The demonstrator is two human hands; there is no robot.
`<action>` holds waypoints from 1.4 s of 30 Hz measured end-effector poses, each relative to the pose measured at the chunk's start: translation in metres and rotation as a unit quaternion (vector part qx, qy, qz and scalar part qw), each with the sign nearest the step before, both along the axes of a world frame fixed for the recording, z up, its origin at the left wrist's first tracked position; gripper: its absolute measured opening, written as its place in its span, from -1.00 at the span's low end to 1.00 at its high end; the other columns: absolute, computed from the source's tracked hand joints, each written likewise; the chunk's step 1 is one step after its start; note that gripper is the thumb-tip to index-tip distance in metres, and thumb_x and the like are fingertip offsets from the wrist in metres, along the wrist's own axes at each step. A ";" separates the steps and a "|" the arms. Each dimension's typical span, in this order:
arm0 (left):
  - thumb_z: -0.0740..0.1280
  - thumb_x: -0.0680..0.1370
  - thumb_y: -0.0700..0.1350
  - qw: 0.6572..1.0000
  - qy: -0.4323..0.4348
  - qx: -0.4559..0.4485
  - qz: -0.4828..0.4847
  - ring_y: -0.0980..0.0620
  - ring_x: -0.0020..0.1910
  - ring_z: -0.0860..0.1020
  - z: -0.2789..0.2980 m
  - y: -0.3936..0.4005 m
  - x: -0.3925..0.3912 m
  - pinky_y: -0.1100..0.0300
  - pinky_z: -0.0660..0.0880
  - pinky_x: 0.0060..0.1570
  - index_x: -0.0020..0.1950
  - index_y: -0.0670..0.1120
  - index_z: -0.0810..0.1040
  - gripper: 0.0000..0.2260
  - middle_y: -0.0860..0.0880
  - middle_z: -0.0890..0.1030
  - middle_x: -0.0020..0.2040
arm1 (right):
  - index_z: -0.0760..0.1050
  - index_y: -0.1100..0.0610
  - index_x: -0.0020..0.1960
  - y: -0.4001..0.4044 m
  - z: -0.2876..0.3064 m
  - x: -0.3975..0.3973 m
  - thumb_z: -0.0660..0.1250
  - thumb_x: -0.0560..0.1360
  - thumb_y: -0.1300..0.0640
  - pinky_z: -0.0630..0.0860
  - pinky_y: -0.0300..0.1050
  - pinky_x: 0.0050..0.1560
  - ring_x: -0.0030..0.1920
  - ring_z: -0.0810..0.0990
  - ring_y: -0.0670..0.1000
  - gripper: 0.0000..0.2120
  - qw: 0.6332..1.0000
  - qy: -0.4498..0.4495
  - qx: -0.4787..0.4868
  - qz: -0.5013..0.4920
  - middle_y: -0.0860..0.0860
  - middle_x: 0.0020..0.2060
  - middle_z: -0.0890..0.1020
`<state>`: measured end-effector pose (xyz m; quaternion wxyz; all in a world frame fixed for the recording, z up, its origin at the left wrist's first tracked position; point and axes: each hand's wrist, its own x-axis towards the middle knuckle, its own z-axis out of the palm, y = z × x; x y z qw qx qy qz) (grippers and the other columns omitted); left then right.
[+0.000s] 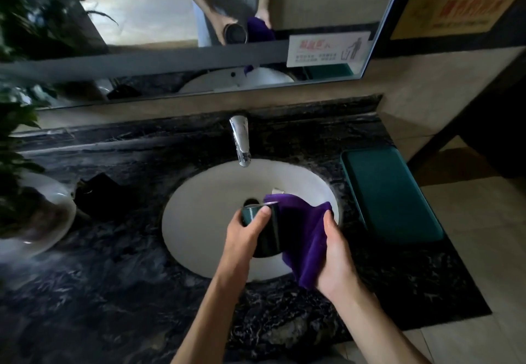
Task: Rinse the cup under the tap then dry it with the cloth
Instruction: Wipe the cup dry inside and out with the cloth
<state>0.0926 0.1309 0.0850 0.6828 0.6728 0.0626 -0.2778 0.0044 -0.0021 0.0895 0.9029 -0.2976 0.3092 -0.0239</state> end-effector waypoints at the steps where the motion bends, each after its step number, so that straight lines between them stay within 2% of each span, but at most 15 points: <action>1: 0.47 0.28 0.31 1.000 -0.021 0.014 -0.005 -0.04 0.02 0.71 0.005 -0.003 -0.001 0.01 0.69 -0.01 0.18 -0.06 0.60 -0.38 -0.11 0.73 0.07 | 0.41 0.14 0.52 0.004 0.005 0.007 -0.13 0.66 -0.32 0.24 0.16 0.53 0.52 0.41 0.16 -0.28 1.000 -0.009 0.008 0.009 0.18 0.48 0.48; 5: 0.45 0.29 0.32 0.998 -0.031 0.007 0.053 -0.12 0.09 0.69 0.020 -0.005 0.009 -0.11 0.66 0.10 0.17 -0.08 0.55 -0.37 -0.16 0.69 0.12 | 0.38 0.07 0.54 0.007 0.017 0.028 -0.14 0.53 -0.49 0.20 0.34 0.54 0.50 0.43 0.23 -0.13 0.999 -0.023 -0.015 0.041 0.21 0.45 0.51; 11: 0.42 0.36 0.29 0.996 -0.020 -0.064 0.055 -0.13 -0.06 0.67 0.041 0.001 0.036 -0.26 0.63 0.07 0.07 -0.15 0.61 -0.45 -0.13 0.71 -0.06 | 0.62 0.05 0.34 0.010 0.035 0.055 0.11 0.64 -0.13 0.52 0.14 0.21 0.29 0.60 0.20 -0.54 0.995 -0.080 -0.046 0.047 0.17 0.27 0.67; 15: 0.41 0.42 0.27 0.995 -0.040 -0.080 0.046 -0.16 -0.01 0.69 0.052 -0.002 0.046 -0.31 0.59 0.16 0.04 -0.14 0.67 -0.51 -0.28 0.73 0.05 | 0.48 0.16 0.46 0.015 0.046 0.075 0.28 0.61 -0.04 0.39 0.19 0.43 0.40 0.55 0.20 -0.52 0.990 -0.114 -0.086 0.017 0.17 0.36 0.61; 19: 0.37 0.50 0.17 0.992 -0.041 -0.077 0.091 -0.17 -0.03 0.68 0.055 -0.008 0.058 -0.24 0.60 0.13 0.06 -0.14 0.69 -0.60 -0.29 0.73 0.05 | 0.61 0.25 0.30 0.011 0.051 0.089 0.25 0.61 -0.05 0.48 0.11 0.25 0.13 0.67 0.16 -0.56 0.993 -0.110 -0.042 -0.001 0.19 0.07 0.71; 22: 0.35 0.50 0.16 0.994 -0.046 -0.058 0.084 -0.12 -0.05 0.67 0.056 -0.011 0.064 -0.26 0.60 0.15 0.03 -0.10 0.67 -0.65 -0.26 0.73 0.03 | 0.62 0.13 0.24 0.012 0.053 0.098 0.37 0.52 -0.10 0.51 0.13 0.25 0.16 0.65 0.13 -0.60 0.980 -0.112 -0.162 0.015 0.07 0.10 0.71; 24: 0.33 0.51 0.13 0.996 -0.067 -0.037 0.055 -0.09 -0.06 0.68 0.057 -0.013 0.062 -0.17 0.62 0.09 0.05 -0.08 0.66 -0.68 -0.24 0.73 0.01 | 0.52 0.02 0.41 0.013 0.051 0.103 0.47 0.44 -0.12 0.51 0.17 0.33 0.28 0.64 0.10 -0.43 0.966 -0.103 -0.237 0.026 0.00 0.26 0.69; 26: 0.32 0.51 0.10 0.997 -0.075 -0.024 0.023 -0.07 -0.15 0.65 0.057 -0.014 0.058 -0.08 0.63 -0.09 0.01 -0.06 0.62 -0.74 -0.28 0.70 -0.02 | 0.38 -0.04 0.52 0.016 0.047 0.104 0.50 0.39 -0.16 0.53 0.11 0.36 0.30 0.63 0.02 -0.25 0.948 -0.112 -0.293 0.048 -0.09 0.29 0.67; 29: 0.34 0.55 0.05 0.997 -0.074 -0.020 0.009 -0.03 -0.25 0.62 0.059 -0.015 0.054 0.13 0.62 -0.33 0.05 -0.12 0.58 -0.76 -0.28 0.65 -0.08 | 0.23 -0.03 0.59 0.022 0.048 0.106 0.42 0.38 -0.40 0.44 -0.08 0.42 0.46 0.48 -0.10 -0.08 0.913 -0.122 -0.384 0.057 -0.16 0.45 0.52; 32: 0.36 0.58 -0.01 0.997 -0.068 -0.009 0.019 -0.03 -0.27 0.61 0.060 -0.015 0.055 0.16 0.60 -0.37 0.07 -0.12 0.57 -0.80 -0.28 0.65 -0.08 | 0.18 -0.03 0.61 0.028 0.045 0.109 0.36 0.32 -0.51 0.38 -0.18 0.44 0.49 0.41 -0.17 0.02 0.896 -0.111 -0.426 0.053 -0.17 0.50 0.44; 34: 0.36 0.61 -0.04 0.997 -0.066 -0.003 0.032 -0.03 -0.29 0.60 0.058 -0.016 0.055 0.16 0.58 -0.38 0.05 -0.12 0.57 -0.84 -0.27 0.66 -0.12 | 0.21 -0.06 0.59 0.032 0.044 0.108 0.34 0.38 -0.47 0.40 -0.30 0.38 0.44 0.44 -0.24 -0.08 0.888 -0.093 -0.449 0.046 -0.25 0.44 0.49; 36: 0.35 0.63 0.01 0.998 -0.053 -0.011 0.038 -0.05 -0.30 0.55 0.056 -0.017 0.053 0.11 0.56 -0.36 0.03 -0.18 0.53 -0.75 -0.23 0.62 -0.22 | 0.36 -0.09 0.50 0.034 0.042 0.108 0.27 0.56 -0.28 0.46 -0.39 0.23 0.31 0.55 -0.27 -0.43 0.878 -0.069 -0.473 0.029 -0.32 0.26 0.62; 38: 0.34 0.61 0.15 0.997 -0.048 -0.023 0.051 -0.04 -0.32 0.50 0.056 -0.018 0.050 0.05 0.53 -0.31 -0.02 -0.22 0.48 -0.60 -0.14 0.54 -0.28 | 0.55 -0.10 0.28 0.035 0.045 0.113 0.20 0.67 -0.10 0.54 -0.26 0.07 0.09 0.68 -0.18 -0.74 0.889 -0.016 -0.457 -0.011 -0.24 0.04 0.72; 40: 0.32 0.50 0.29 0.996 -0.052 -0.025 0.064 -0.04 -0.30 0.54 0.055 -0.018 0.050 -0.01 0.55 -0.22 -0.03 -0.17 0.51 -0.51 -0.18 0.57 -0.27 | 0.60 0.00 0.03 0.035 0.046 0.118 0.16 0.70 -0.05 0.58 -0.02 -0.04 -0.13 0.70 -0.04 -0.73 0.901 0.043 -0.430 -0.044 -0.08 -0.19 0.74; 42: 0.29 0.58 0.27 0.995 -0.060 -0.021 0.071 0.03 -0.19 0.63 0.053 -0.016 0.049 0.05 0.60 -0.12 0.06 -0.12 0.56 -0.56 -0.21 0.67 -0.09 | 0.58 0.07 -0.03 0.033 0.048 0.121 0.14 0.70 -0.04 0.57 0.13 -0.02 -0.14 0.68 0.11 -0.69 0.913 0.068 -0.395 -0.073 0.07 -0.21 0.71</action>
